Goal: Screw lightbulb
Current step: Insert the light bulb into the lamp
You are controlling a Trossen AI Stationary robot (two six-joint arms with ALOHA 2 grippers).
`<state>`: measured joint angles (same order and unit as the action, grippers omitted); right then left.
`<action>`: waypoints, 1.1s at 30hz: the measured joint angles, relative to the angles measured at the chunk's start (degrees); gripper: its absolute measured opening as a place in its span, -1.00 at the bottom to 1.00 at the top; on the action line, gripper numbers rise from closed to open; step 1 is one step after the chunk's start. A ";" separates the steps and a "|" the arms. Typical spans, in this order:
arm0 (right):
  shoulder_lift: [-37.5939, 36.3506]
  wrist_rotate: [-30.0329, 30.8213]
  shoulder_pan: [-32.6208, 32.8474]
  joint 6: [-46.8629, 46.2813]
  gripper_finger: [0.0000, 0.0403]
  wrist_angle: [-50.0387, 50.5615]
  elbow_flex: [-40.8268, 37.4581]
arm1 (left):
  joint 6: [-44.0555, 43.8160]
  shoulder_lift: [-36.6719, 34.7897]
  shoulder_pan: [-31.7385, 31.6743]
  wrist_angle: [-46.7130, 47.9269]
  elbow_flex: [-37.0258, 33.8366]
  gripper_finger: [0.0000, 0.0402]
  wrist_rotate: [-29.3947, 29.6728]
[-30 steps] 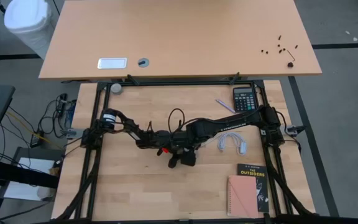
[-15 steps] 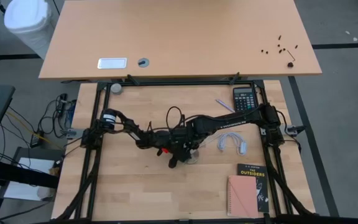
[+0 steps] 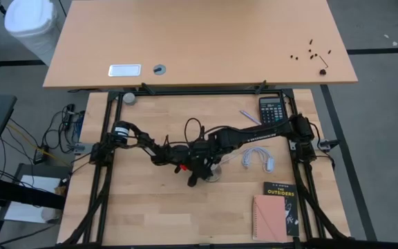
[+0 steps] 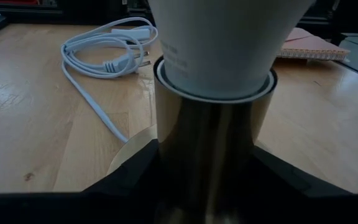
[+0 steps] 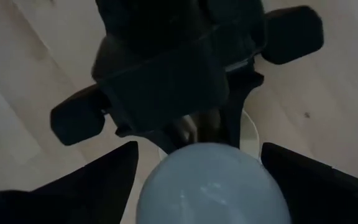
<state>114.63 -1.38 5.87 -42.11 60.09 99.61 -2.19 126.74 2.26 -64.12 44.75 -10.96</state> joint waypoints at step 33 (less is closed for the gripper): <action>-0.51 50.02 26.01 -15.60 0.84 27.68 2.91 | -0.90 0.11 0.04 -1.16 -0.04 -0.01 0.37</action>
<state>114.13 48.64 31.87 -57.70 87.77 102.52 -3.09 126.85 2.31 -65.28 44.71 -10.59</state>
